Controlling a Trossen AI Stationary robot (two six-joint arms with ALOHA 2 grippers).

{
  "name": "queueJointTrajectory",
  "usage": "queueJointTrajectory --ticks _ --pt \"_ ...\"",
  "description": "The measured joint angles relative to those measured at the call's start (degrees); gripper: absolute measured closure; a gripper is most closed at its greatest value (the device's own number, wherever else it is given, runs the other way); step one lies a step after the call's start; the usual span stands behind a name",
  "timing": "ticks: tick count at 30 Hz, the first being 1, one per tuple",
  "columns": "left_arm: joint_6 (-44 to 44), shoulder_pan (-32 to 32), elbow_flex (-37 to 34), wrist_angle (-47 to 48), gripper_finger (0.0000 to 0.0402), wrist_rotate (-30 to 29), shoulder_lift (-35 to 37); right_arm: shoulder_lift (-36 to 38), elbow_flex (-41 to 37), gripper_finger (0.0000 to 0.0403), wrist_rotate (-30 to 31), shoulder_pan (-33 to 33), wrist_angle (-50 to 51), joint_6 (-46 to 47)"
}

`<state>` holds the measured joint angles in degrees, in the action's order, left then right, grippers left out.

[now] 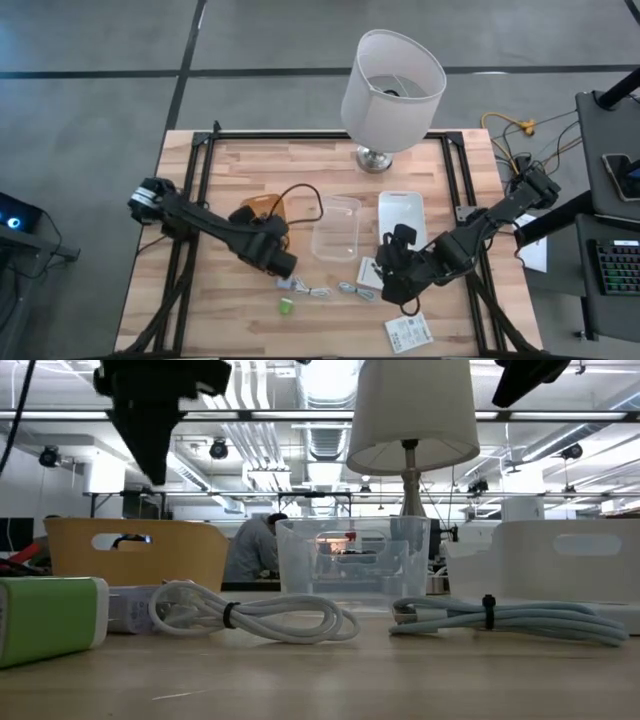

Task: Pick and place items into bin
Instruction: Put the purple charger cable into the yellow bin, then put the light blue charger cable into the yellow bin

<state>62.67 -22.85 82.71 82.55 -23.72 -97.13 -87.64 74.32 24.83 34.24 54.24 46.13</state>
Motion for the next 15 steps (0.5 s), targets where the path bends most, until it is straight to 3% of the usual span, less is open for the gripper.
queueJointTrajectory --ticks 5,9,15 --pt "0.36 -0.04 0.58 -1.98 0.0181 3.83 4.23 0.0 0.0 0.0204 -0.14 0.03 0.44 -0.72" --pt "1.05 -0.56 1.24 -4.92 0.0174 4.83 6.7 0.0 0.0 0.0204 -2.52 0.02 0.48 -1.58" --pt "-6.25 -3.95 2.38 -33.03 0.0174 5.64 9.19 -0.27 -0.16 0.0204 -8.61 0.02 0.63 -2.75"
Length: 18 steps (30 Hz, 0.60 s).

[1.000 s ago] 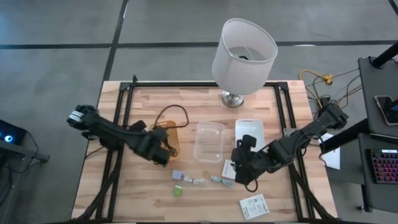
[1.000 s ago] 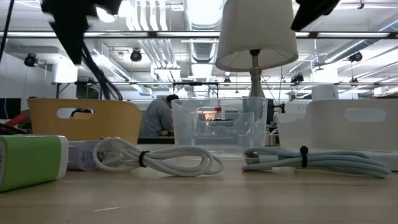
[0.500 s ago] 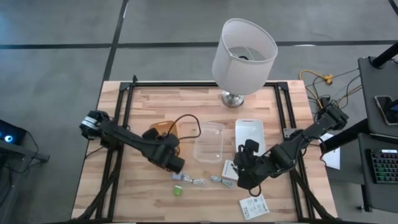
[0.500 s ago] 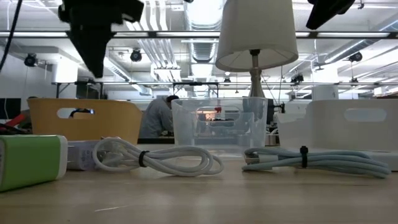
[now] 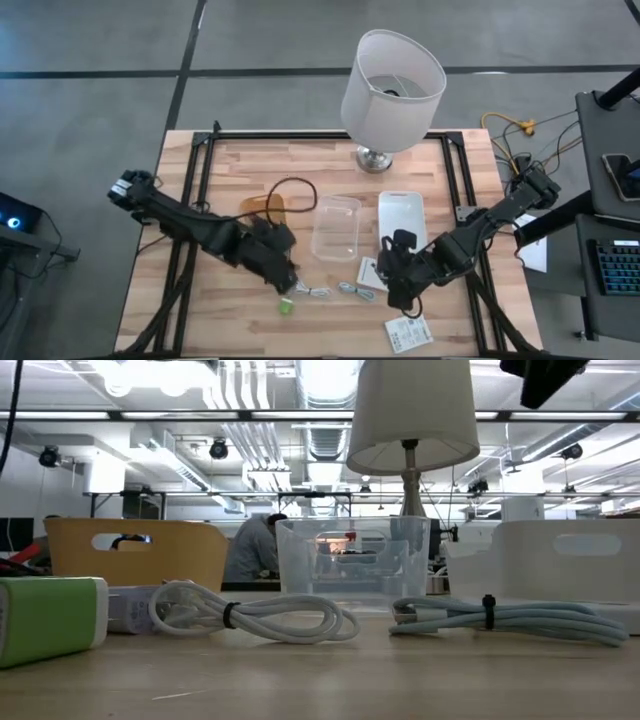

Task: Pick and place items into bin
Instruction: Put the light blue charger cable into the yellow bin

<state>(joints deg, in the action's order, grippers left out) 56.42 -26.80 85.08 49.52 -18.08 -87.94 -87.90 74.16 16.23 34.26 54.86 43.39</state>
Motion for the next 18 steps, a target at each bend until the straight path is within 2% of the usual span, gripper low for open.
queueJointTrajectory --ticks 3,7,13,18 --pt "-2.3 -1.18 -0.45 -6.64 0.0174 -0.15 -0.62 -1.68 -0.84 0.0204 -1.82 -0.6 -1.56 -1.36" --pt "-7.29 -4.24 -0.94 -10.76 0.0174 -1.93 -3.24 -6.79 -1.91 0.0204 -2.57 -0.54 -7.47 -10.19" --pt "-3.88 -7.43 -0.94 -11.94 0.0174 -2.6 -6.52 -15.31 -1.64 0.0204 -2.51 -0.4 -10.61 -17.07" --pt "-1.24 -8.88 -1.12 -12.03 0.0174 -3.55 -7.76 -19.5 -0.64 0.0204 -4.57 -0.39 -17.2 -17.93"
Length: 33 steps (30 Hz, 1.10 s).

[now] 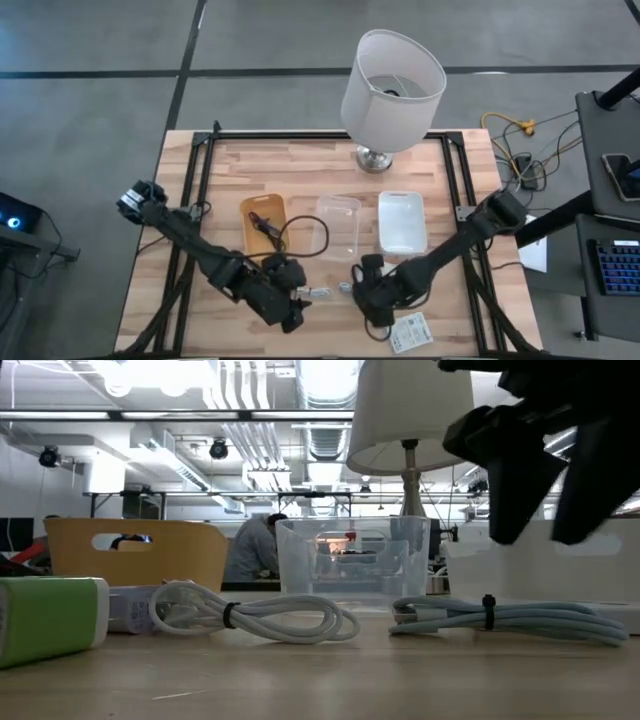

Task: Pick and place items into bin
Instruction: Put the light blue charger cable into the yellow bin

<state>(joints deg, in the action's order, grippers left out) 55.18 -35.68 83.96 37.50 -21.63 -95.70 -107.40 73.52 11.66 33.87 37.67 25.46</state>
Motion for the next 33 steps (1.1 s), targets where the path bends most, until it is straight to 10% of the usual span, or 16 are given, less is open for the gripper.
queueJointTrajectory --ticks 33 --pt "-3.18 -0.85 -2.62 0.54 0.0174 -3.95 -0.15 -6.56 -0.39 0.0261 -8.64 -5.42 0.37 6.16"
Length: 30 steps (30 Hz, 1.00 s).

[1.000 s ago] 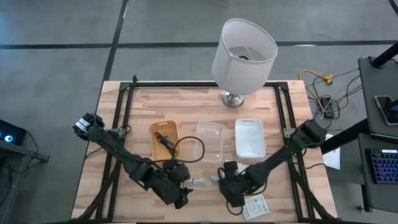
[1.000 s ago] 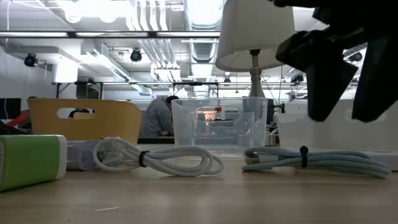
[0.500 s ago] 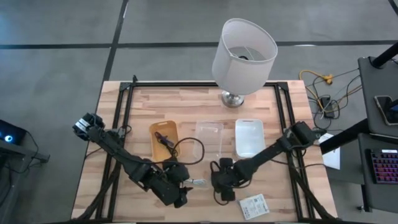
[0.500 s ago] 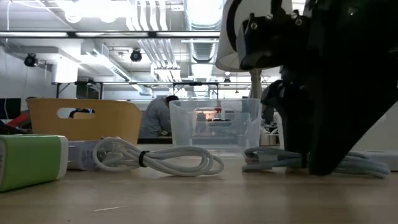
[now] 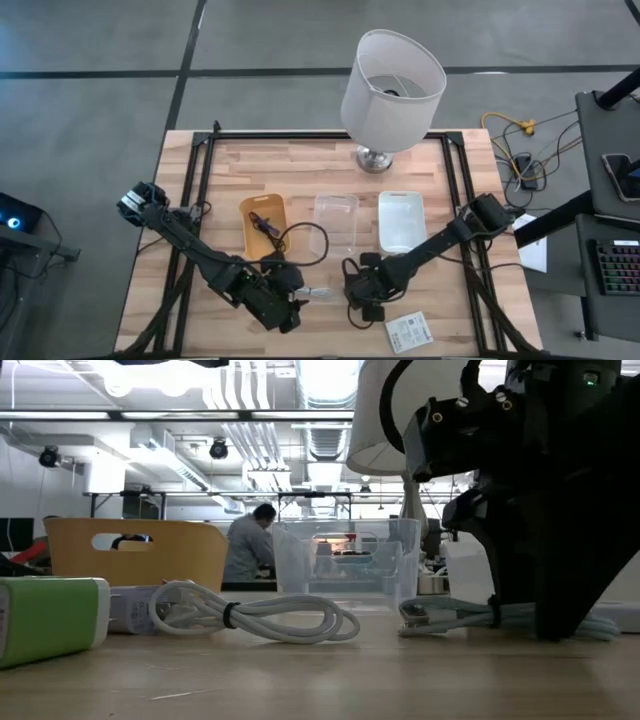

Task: Pick and place items into bin
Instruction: Put the light blue charger cable into the yellow bin

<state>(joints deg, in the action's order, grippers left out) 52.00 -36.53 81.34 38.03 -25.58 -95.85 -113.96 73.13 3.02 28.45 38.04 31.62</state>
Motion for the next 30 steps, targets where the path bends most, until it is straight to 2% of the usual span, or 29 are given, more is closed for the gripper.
queueJointTrajectory --ticks 6,10,14,18,21,26,30 --pt "0.1 0.04 0.0 -0.24 0.0174 -1.16 0.29 -0.25 -0.11 0.0328 0.07 0.0 -0.59 -0.11" --pt "0.12 0.04 0.02 -0.39 0.0174 -1.87 0.52 2.2 -0.45 0.0381 -0.12 0.22 -0.71 -0.51" --pt "0.09 0.17 0.01 -1.14 0.0174 -2.46 1.22 9.25 -0.35 0.0385 0.78 0.31 -1.16 2.01" --pt "0.18 0.39 0.44 -2.66 0.0174 -8.89 1.4 16.71 -0.38 0.0387 6.88 0.3 -2.81 4.75" --pt "0.34 1.76 0.9 -5.12 0.0174 -10.23 1.51 21.57 -0.33 0.0388 11.32 -0.63 -5.99 6.95" --pt "2.17 4.02 1.01 -8.39 0.0174 -11.56 1.49 25.9 -0.31 0.0388 13.8 -2.38 -13.49 8.04" --pt "3.54 4.59 1.01 -9.76 0.0174 -17.16 1.57 26.59 -0.29 0.0389 15.88 -2.61 -13.9 7.22"
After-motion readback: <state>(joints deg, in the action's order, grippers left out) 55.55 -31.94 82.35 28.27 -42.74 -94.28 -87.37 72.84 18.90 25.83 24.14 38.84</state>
